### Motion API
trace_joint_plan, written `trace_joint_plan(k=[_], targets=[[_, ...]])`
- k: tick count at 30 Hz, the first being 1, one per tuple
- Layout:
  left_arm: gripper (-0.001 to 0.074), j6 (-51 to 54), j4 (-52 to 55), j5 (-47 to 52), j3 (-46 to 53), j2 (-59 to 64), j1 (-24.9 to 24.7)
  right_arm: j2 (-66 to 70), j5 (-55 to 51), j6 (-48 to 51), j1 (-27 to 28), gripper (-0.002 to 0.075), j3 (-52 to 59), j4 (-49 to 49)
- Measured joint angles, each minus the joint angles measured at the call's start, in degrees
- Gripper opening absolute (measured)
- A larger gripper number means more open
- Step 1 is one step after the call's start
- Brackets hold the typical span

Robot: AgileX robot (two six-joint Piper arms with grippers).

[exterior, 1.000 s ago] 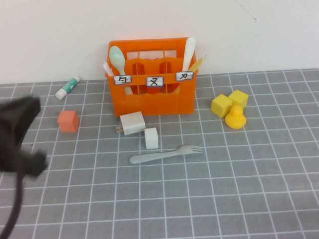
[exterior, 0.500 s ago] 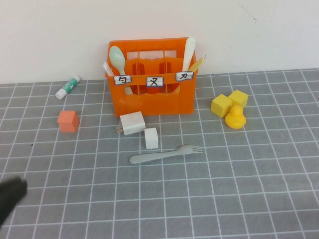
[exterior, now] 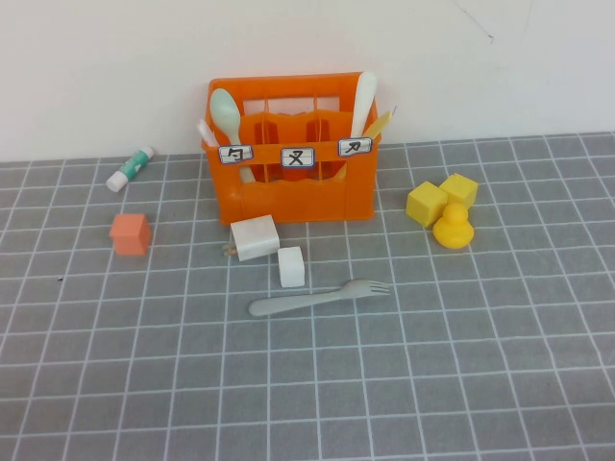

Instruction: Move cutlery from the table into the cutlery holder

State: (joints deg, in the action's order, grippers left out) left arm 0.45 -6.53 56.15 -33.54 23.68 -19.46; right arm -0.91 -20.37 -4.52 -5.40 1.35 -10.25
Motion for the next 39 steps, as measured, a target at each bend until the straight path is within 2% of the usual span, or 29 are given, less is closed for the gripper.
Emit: trace_joint_plan(k=[5, 8, 13, 18, 25, 32, 39], targets=[[-0.0001, -9.88, 6.85, -4.31, 4.06, -1.84, 0.86, 0.00, 0.00, 0.00, 0.00, -0.0003, 0.00, 0.00], [-0.0001, -11.48, 6.99, -13.59, 9.05, -4.19, 3.39, 0.00, 0.00, 0.00, 0.00, -0.0003, 0.00, 0.00], [-0.0001, -9.42, -0.32, -33.50, 20.69, -9.48, 11.02, 0.00, 0.00, 0.00, 0.00, -0.0003, 0.00, 0.00], [-0.0001, -3.70, -1.24, -44.99, 29.15, -13.94, 16.36, 0.00, 0.00, 0.00, 0.00, -0.0003, 0.00, 0.00], [-0.0001, -2.68, 0.36, -46.54, 34.27, -21.12, 20.50, 0.00, 0.00, 0.00, 0.00, -0.0003, 0.00, 0.00], [-0.0001, -3.56, -0.77, -45.85, 35.20, -24.22, 24.06, 0.00, 0.00, 0.00, 0.00, -0.0003, 0.00, -0.08], [-0.0001, -3.63, -0.43, -41.80, 35.20, -24.29, 24.72, 0.00, 0.00, 0.00, 0.00, -0.0003, 0.00, -0.08]])
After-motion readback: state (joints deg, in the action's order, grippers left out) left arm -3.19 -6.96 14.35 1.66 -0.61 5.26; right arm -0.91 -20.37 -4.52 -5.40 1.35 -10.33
